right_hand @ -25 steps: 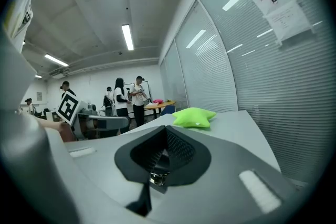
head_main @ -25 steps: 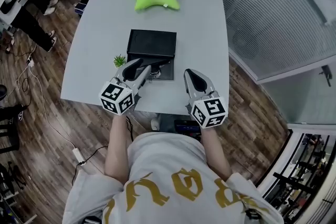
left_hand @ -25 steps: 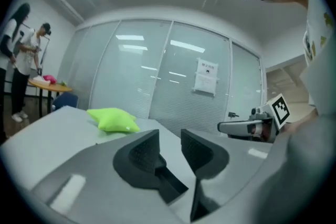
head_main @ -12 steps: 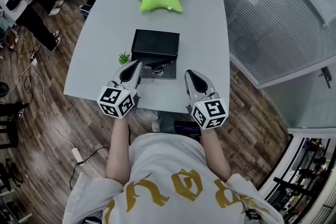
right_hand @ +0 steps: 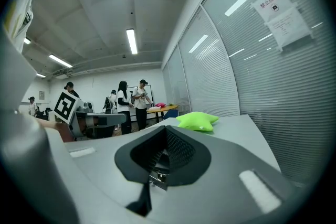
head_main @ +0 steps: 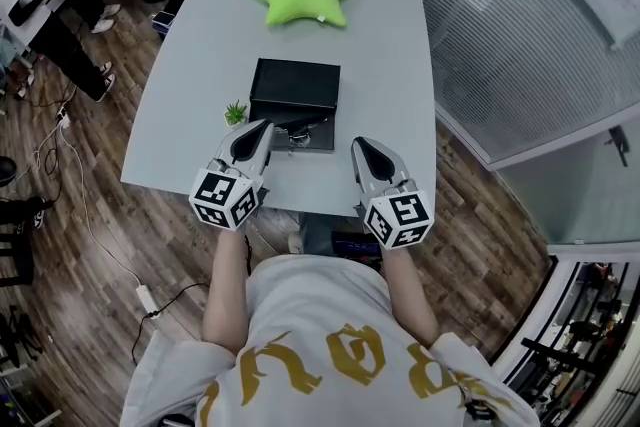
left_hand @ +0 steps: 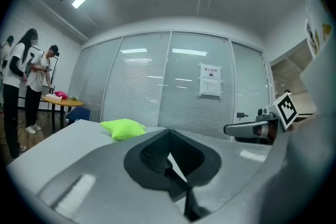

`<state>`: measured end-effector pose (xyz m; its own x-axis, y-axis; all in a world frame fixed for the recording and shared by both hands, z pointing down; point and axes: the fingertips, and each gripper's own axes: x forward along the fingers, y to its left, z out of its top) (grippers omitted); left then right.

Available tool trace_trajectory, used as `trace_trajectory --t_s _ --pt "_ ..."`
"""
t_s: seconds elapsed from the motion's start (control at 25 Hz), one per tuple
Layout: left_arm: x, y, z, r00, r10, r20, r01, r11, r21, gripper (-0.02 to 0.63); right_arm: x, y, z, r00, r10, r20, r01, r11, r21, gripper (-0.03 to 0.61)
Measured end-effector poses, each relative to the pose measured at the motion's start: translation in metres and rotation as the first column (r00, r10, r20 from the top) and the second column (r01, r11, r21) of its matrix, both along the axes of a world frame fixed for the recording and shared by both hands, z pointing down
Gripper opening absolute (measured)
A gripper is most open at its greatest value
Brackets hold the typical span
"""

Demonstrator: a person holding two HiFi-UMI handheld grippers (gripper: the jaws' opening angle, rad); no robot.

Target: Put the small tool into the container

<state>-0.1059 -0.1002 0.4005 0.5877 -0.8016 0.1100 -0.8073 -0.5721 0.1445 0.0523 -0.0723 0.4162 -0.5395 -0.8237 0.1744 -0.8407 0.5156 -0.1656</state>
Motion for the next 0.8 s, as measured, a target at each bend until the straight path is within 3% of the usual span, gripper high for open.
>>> trace_trajectory --t_s 0.2,0.44,0.8 --pt "-0.006 0.0 0.006 0.999 -0.007 -0.038 0.006 0.999 -0.037 0.0 -0.002 0.0 0.0 1.0 0.001 0.005 -0.001 1.0 -0.002 0.023" --pt "-0.008 0.003 0.013 1.0 -0.008 -0.027 0.007 0.998 -0.059 0.0 -0.005 0.002 0.003 1.0 -0.006 0.009 0.006 1.0 -0.012 0.023" --pt "-0.011 0.002 0.011 0.997 0.0 -0.075 -0.004 0.999 -0.054 0.0 -0.008 0.002 0.002 1.0 -0.005 -0.001 0.005 1.0 -0.004 0.023"
